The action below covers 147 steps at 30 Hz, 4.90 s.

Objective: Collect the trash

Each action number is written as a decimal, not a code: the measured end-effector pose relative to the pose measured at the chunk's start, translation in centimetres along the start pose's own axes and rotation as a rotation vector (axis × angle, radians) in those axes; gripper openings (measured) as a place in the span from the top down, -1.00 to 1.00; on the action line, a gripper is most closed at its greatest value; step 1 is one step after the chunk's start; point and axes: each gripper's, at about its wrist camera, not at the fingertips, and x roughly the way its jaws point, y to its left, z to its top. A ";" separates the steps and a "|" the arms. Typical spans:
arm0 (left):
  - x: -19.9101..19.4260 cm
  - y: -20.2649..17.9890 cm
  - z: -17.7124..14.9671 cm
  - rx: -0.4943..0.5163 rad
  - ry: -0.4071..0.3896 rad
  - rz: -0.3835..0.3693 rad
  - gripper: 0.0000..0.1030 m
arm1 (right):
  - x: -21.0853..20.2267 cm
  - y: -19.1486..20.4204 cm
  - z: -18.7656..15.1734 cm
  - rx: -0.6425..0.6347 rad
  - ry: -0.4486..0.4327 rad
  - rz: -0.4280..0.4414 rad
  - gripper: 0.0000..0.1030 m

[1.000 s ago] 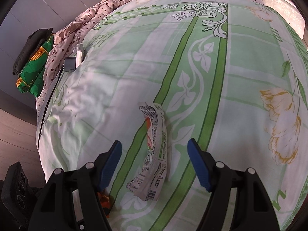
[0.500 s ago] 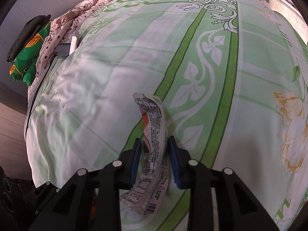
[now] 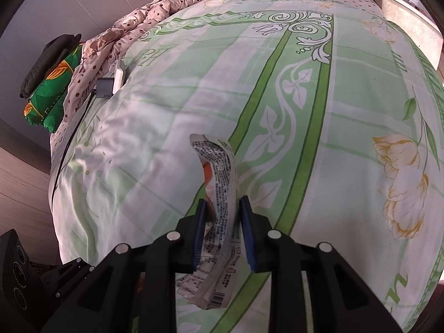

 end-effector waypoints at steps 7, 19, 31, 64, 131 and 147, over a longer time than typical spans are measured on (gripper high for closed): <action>-2.3 -1.5 0.6 0.026 -0.042 0.003 0.27 | -4.3 -1.1 -1.3 0.047 -0.036 0.028 0.55; -6.4 -6.3 2.2 0.080 -0.112 -0.013 0.27 | -13.8 -4.1 -4.4 0.122 -0.153 0.024 0.55; -8.2 -15.2 4.1 0.167 -0.130 -0.102 0.27 | -24.2 -10.5 -9.1 0.223 -0.292 -0.062 0.55; -1.4 -43.7 4.3 0.458 -0.023 -0.315 0.27 | -37.2 -30.0 -23.3 0.569 -0.460 -0.260 0.54; -2.0 -22.4 7.5 0.155 -0.071 -0.145 -0.02 | -25.3 -20.6 -14.2 0.453 -0.297 -0.237 0.25; -4.1 -7.3 6.4 -0.026 -0.095 -0.020 -0.02 | -16.2 -10.4 -9.4 0.299 -0.182 -0.121 0.25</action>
